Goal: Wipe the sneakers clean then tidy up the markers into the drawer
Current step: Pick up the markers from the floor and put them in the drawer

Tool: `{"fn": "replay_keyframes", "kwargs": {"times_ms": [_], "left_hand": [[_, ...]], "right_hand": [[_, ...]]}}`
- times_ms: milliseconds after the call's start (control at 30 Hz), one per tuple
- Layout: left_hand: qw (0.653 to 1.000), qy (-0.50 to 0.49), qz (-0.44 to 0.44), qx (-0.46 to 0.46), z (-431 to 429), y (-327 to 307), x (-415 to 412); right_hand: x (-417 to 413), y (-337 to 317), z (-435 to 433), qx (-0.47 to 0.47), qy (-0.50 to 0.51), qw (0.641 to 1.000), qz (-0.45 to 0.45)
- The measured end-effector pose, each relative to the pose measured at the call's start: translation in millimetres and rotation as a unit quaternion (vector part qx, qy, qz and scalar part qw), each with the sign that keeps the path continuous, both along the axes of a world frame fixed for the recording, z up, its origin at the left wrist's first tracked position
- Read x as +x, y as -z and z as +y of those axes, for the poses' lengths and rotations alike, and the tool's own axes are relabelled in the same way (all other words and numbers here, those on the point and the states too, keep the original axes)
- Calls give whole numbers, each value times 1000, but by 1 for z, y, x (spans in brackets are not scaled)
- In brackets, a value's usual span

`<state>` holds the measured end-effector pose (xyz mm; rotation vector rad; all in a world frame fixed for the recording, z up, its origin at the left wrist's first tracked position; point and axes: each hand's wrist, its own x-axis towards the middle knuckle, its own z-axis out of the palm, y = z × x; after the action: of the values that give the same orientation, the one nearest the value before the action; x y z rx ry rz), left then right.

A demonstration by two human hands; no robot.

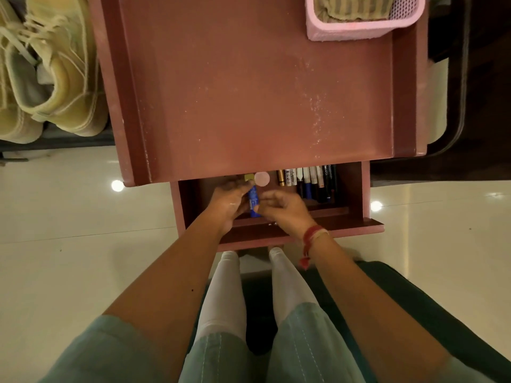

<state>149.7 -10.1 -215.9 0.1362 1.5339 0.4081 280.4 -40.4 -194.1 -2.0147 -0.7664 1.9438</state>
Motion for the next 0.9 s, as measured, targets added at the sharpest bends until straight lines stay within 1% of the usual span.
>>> {"fn": "replay_keyframes", "kwargs": {"times_ms": [33, 67, 133, 200, 267, 300, 367, 400, 467, 533, 600, 700, 733, 800, 900], "left_hand": [[1000, 7, -1, 7, 0, -1, 1], [1000, 12, -9, 10, 0, -2, 2], [999, 26, -35, 16, 1, -6, 5], [998, 27, -42, 26, 2, -5, 7], [999, -10, -11, 28, 1, -4, 7], [999, -32, 14, 21, 1, -3, 6], [997, -57, 52, 4, 0, -1, 1], [996, -60, 59, 0, -1, -2, -2], [997, -53, 62, -5, -5, -3, -11], [997, -50, 64, -5, -8, -5, -20], [996, -55, 64, -5, -11, -6, -27], [995, -70, 69, -10, -18, -14, -39], [995, -74, 71, -17, -21, -14, -40], [994, -82, 72, -27, -27, -19, -41], [992, -99, 70, -33, -35, -48, -40]], "right_hand": [[-2, -1, -4, 0, 6, 1000, 15], [-3, -1, -7, 7, 23, 1000, 6], [-3, 4, -7, 23, 44, 998, -39], [-3, 12, -4, 32, 27, 997, -62], [-1, 19, 2, 43, 10, 995, -86], [2, 24, 6, 43, 12, 992, -115], [10, 36, 12, 34, 16, 979, -199], [13, 43, 15, 33, 7, 971, -237], [15, 55, 20, 42, -22, 959, -280], [14, 67, 26, 50, -61, 950, -301], [13, 78, 33, 54, -122, 937, -322], [11, 81, 37, 39, -153, 935, -318], [13, 81, 37, 32, -145, 937, -315], [19, 72, 33, 35, -89, 946, -310], [29, 15, 14, 100, 48, 950, -291]]}}
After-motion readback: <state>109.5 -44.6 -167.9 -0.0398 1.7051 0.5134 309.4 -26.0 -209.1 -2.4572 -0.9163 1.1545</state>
